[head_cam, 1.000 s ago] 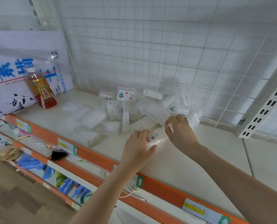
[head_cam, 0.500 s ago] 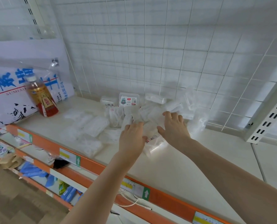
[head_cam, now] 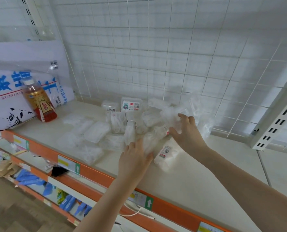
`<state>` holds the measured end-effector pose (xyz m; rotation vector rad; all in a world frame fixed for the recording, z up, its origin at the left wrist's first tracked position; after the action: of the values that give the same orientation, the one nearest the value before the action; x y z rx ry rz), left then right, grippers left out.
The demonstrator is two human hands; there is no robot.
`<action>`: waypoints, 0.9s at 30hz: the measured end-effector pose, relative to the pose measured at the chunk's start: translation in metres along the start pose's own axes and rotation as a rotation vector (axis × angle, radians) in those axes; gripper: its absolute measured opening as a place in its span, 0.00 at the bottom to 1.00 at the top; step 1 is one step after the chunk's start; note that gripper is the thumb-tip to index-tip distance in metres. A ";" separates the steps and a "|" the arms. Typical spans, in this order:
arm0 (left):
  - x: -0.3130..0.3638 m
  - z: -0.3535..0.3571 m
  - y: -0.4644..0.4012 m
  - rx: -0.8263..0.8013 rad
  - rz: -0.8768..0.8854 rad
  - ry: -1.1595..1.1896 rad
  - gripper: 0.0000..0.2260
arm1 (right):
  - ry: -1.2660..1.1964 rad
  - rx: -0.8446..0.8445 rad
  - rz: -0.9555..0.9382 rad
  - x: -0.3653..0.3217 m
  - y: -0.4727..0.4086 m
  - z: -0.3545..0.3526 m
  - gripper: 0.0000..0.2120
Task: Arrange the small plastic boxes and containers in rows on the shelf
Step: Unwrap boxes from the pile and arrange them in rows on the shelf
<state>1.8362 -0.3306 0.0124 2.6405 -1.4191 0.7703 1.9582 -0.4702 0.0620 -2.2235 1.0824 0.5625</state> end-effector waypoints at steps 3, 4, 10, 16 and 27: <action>0.000 -0.007 0.007 0.005 -0.001 0.054 0.21 | -0.048 0.069 -0.033 0.004 0.005 -0.022 0.16; 0.001 -0.011 0.007 0.030 0.005 0.072 0.19 | -0.078 0.069 -0.030 0.005 0.007 -0.026 0.12; 0.018 -0.033 -0.013 0.254 0.099 0.109 0.06 | -0.110 -0.014 0.055 0.010 0.014 -0.027 0.21; 0.042 -0.024 -0.061 0.045 0.103 0.058 0.16 | -0.174 -0.029 0.070 0.016 0.014 -0.025 0.11; 0.047 0.008 -0.108 0.073 0.174 -0.164 0.24 | -0.490 0.047 0.204 0.036 0.028 -0.050 0.08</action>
<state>1.9466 -0.3065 0.0466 2.7176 -1.7124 0.6420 1.9618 -0.5378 0.0675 -1.8046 1.0457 1.0896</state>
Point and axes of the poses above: each hand's wrist, its own y-axis away from the middle knuckle, its own z-axis out of the palm, x = y × z, the point moved 5 cm from there along -y, towards the middle knuckle, and after that the axes turned 9 degrees about -z, right-handed, at the moved point
